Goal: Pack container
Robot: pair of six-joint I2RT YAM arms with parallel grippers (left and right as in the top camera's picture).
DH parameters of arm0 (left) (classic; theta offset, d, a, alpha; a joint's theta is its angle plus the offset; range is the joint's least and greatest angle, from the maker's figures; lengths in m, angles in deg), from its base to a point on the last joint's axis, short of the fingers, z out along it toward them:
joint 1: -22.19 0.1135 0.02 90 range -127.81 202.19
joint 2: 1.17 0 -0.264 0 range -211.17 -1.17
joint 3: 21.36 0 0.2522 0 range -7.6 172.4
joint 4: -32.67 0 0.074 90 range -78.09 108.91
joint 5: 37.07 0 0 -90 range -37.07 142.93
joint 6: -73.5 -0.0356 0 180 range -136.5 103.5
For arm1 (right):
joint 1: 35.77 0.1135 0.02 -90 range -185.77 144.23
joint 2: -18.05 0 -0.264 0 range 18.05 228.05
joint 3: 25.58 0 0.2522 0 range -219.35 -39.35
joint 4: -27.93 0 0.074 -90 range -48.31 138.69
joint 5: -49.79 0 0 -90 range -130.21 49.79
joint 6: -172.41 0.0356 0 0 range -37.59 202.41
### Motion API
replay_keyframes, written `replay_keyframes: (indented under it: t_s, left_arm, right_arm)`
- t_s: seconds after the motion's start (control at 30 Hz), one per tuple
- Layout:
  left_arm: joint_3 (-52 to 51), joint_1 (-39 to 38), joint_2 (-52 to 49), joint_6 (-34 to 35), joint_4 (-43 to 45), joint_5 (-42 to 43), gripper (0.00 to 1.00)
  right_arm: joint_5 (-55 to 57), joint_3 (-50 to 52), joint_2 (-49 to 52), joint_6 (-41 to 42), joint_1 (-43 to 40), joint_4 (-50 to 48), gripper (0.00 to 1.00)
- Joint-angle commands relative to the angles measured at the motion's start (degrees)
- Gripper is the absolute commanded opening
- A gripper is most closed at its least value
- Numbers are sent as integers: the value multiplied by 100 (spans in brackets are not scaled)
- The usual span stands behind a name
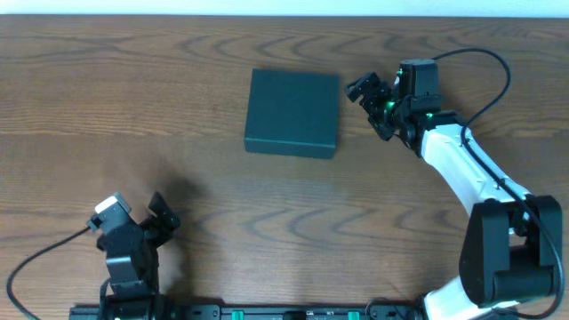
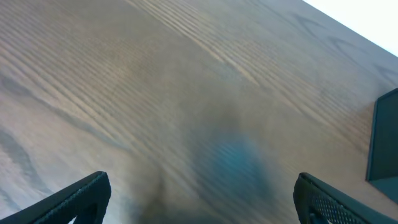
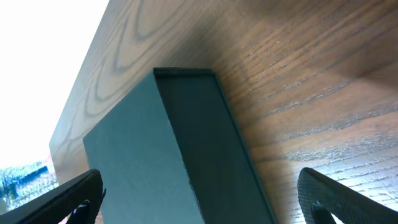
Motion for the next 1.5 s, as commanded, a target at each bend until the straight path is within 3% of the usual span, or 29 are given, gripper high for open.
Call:
replay_keyframes:
  t_s: [0.0,0.47,1.47]
  left_arm:
    - [-247,22,400,-31,42,-83,95]
    - [-380,22,1268,-446,63,-151,95]
    - [-380,11,1255,-442,61,-87,95]
  right_arm:
    - [2,-76,2,35,44,13,99]
    - [2,-76,2,35,44,13,99]
    - [2,-76,-59,35,55,20,99]
